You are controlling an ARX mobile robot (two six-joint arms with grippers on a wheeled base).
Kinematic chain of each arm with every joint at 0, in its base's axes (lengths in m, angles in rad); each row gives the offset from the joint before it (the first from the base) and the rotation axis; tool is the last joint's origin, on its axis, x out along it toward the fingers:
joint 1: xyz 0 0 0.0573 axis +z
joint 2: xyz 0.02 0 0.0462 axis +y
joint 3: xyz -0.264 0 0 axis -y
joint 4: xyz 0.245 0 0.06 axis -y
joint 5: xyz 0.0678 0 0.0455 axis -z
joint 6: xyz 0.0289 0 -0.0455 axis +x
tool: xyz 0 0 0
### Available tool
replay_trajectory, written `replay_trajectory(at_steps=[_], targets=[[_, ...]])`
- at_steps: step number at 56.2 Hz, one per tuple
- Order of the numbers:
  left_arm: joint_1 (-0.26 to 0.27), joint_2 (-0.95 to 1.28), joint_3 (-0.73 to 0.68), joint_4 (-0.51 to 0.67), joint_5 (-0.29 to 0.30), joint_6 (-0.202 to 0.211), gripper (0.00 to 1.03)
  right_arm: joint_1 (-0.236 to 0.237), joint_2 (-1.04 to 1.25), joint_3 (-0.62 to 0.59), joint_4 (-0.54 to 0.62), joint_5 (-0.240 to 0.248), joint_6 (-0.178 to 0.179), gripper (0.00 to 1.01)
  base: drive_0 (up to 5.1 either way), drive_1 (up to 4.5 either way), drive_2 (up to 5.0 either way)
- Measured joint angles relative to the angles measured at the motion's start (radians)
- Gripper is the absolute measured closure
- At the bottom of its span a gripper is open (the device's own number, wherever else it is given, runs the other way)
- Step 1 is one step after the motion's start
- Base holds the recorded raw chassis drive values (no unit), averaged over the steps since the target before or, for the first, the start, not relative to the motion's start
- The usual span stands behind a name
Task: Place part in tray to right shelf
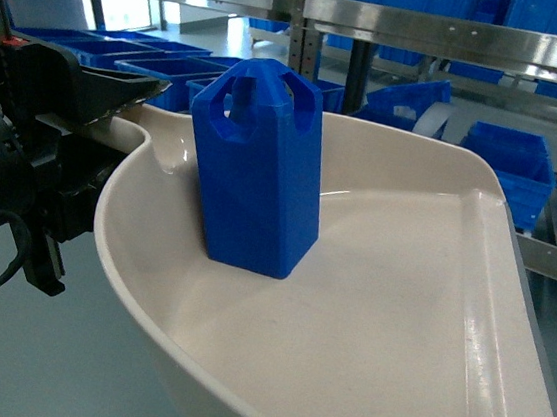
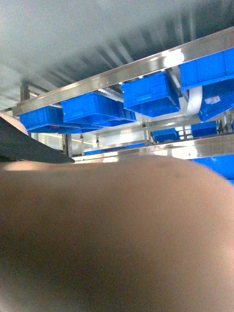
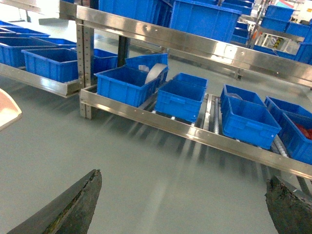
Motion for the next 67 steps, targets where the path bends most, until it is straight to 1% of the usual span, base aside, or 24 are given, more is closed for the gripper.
replay_trajectory(at_steps=[58, 67], targets=[[-0.003, 0.0, 0.0, 0.0, 0.005, 0.0, 0.89, 0.0, 0.0, 0.0, 0.0, 0.0, 0.0, 0.03, -1.7, -1.75, -1.7], [0.003, 0.0, 0.0, 0.0, -0.003, 0.0, 0.89, 0.0, 0.0, 0.0, 0.0, 0.0, 0.0, 0.03, -1.2, -1.17, -1.2]])
